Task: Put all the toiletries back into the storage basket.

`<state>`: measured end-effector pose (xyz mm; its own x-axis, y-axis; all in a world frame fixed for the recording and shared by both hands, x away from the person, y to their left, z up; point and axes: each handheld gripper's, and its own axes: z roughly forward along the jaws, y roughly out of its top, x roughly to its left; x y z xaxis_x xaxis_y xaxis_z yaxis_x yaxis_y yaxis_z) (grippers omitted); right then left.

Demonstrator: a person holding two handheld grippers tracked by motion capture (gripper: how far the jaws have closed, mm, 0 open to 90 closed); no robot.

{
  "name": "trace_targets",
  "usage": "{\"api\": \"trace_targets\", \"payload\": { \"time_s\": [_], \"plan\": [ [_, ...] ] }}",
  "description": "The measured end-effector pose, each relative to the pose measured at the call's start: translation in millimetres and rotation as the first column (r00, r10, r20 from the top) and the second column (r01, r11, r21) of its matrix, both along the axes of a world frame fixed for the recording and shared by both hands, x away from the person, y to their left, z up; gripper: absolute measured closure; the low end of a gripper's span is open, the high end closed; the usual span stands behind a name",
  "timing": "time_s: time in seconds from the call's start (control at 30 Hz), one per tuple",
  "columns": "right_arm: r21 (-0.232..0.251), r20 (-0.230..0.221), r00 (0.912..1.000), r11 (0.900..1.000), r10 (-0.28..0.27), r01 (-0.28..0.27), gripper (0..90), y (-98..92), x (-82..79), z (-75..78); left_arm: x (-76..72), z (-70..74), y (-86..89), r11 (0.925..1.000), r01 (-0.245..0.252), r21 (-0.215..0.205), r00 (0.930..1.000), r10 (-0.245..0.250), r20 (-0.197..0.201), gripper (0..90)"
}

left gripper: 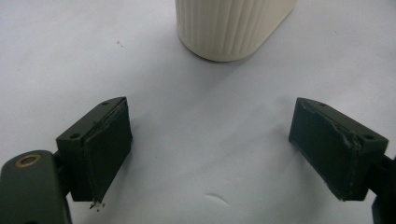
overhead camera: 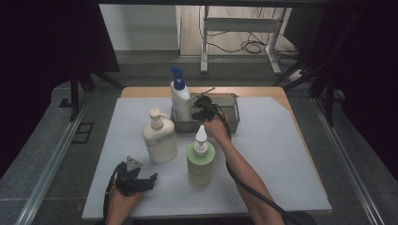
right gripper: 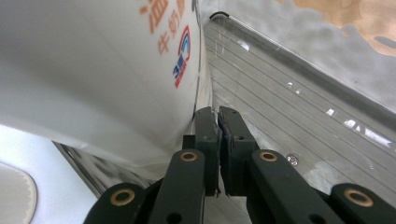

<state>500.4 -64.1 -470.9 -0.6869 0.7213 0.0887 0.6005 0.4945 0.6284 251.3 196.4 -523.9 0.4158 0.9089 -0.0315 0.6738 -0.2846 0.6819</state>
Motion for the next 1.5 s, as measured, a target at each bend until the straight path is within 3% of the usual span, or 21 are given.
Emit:
{"api": "trace_targets", "payload": {
  "time_s": [0.63, 0.93, 1.07, 1.2, 1.5],
  "plan": [
    [-0.001, 0.001, 0.9986, 0.999, 0.053, -0.053, 87.4, -5.7, -7.3, 11.4, 0.1, 0.0, 0.0, 1.0000, 0.000, 0.001, 1.0000, 0.000, 0.000, 12.9],
    [0.035, -0.002, 0.9961, 0.995, 0.089, -0.088, 86.9, 5.5, -10.4, 12.6, 0.0, 0.0, 0.0, 1.0000, 0.000, 0.001, 1.0000, 0.000, 0.000, 12.9],
    [-0.013, 0.022, 0.9952, 0.995, 0.095, -0.095, 87.2, 14.8, -14.8, 12.9, 0.0, 0.0, 0.0, 1.0000, 0.000, 0.001, 1.0000, 0.000, 0.000, 12.9],
    [0.043, -0.001, 0.9962, 0.995, 0.087, -0.087, 86.9, 8.6, -10.8, 11.5, 0.1, 0.0, 0.0, 1.0000, 0.000, 0.001, 1.0000, 0.000, 0.000, 12.9],
    [0.035, 0.011, 0.9963, 0.996, 0.085, -0.085, 88.4, 11.6, -13.4, 12.3, 0.2, 0.0, 0.0, 1.0000, 0.000, 0.001, 1.0000, 0.000, -0.001, 12.9]
  ]
}}
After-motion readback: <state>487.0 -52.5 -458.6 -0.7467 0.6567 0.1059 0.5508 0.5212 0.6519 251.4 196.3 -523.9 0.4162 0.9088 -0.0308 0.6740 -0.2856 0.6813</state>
